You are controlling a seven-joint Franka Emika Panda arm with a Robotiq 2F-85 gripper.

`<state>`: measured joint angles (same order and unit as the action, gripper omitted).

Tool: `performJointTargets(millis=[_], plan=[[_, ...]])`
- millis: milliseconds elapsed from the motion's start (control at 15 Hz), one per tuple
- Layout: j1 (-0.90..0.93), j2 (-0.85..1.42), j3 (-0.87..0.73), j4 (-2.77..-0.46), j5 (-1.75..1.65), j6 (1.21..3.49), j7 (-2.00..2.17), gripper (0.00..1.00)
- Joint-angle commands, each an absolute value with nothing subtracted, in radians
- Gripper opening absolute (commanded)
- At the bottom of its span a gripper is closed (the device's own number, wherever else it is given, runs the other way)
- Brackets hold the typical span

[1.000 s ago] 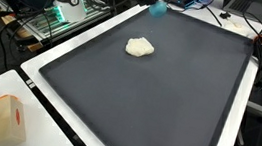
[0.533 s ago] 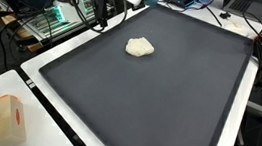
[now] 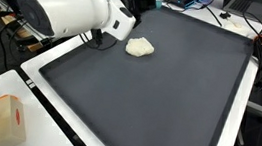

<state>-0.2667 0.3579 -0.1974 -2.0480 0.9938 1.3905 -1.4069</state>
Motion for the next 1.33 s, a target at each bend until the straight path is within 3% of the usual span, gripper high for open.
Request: performJointTargets(millis=[0, 1267], plan=[[-0.29, 0.41, -0.203, -2.013, 1.045, 1.389, -1.356, 0.25], [-0.308, 0.454, -0.235, -1.972, 0.929, 1.572, -1.259, 0.25]])
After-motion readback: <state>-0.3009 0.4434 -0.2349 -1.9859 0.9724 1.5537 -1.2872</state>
